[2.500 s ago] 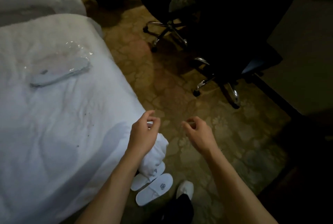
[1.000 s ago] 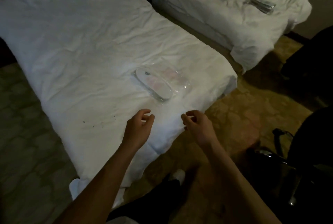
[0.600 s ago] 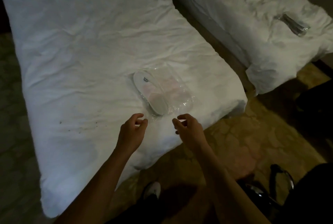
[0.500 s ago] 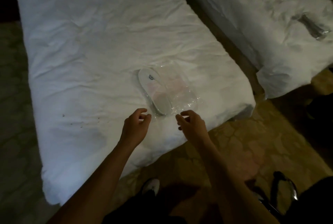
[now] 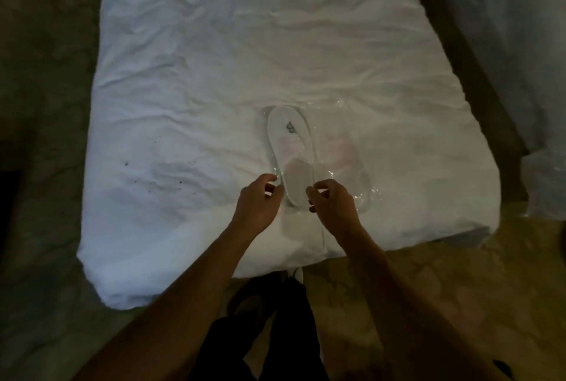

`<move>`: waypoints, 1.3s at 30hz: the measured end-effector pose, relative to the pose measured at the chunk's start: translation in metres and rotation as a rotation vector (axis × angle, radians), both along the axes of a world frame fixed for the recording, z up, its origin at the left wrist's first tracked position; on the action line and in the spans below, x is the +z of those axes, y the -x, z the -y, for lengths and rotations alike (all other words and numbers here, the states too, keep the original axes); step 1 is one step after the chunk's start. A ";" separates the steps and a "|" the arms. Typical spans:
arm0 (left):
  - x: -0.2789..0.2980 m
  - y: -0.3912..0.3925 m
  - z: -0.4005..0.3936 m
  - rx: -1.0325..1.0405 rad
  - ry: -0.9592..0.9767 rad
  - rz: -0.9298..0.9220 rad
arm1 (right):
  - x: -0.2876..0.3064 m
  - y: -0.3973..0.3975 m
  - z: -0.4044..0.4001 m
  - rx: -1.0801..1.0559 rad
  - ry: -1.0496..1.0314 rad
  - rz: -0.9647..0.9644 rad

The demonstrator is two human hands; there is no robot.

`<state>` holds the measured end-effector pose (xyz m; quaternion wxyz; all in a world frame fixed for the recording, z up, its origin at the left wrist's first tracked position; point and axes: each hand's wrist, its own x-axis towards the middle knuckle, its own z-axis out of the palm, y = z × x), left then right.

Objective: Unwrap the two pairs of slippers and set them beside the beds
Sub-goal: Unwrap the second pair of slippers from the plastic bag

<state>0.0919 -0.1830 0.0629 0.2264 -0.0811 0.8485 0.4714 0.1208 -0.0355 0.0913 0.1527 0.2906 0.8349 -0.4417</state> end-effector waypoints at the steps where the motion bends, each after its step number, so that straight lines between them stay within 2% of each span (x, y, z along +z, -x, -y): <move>1: -0.005 0.003 -0.006 0.009 0.008 0.006 | -0.008 0.005 -0.003 0.014 0.005 0.005; 16: -0.092 0.020 -0.053 0.113 0.196 0.099 | -0.105 0.047 -0.031 0.157 0.032 0.100; 23: -0.107 0.035 -0.049 0.018 0.221 0.083 | -0.119 0.051 -0.027 0.206 -0.046 0.041; 27: -0.106 0.039 -0.057 0.124 0.171 0.079 | -0.118 0.048 -0.025 0.223 -0.129 0.034; 30: -0.106 0.042 -0.060 0.253 0.077 0.151 | -0.116 0.047 -0.022 0.205 -0.074 0.047; 34: -0.106 0.046 -0.058 0.237 0.053 0.248 | -0.107 0.054 -0.020 0.098 -0.032 0.073; 39: -0.082 0.055 -0.046 0.295 -0.122 0.211 | -0.088 0.063 -0.017 -0.014 0.082 0.048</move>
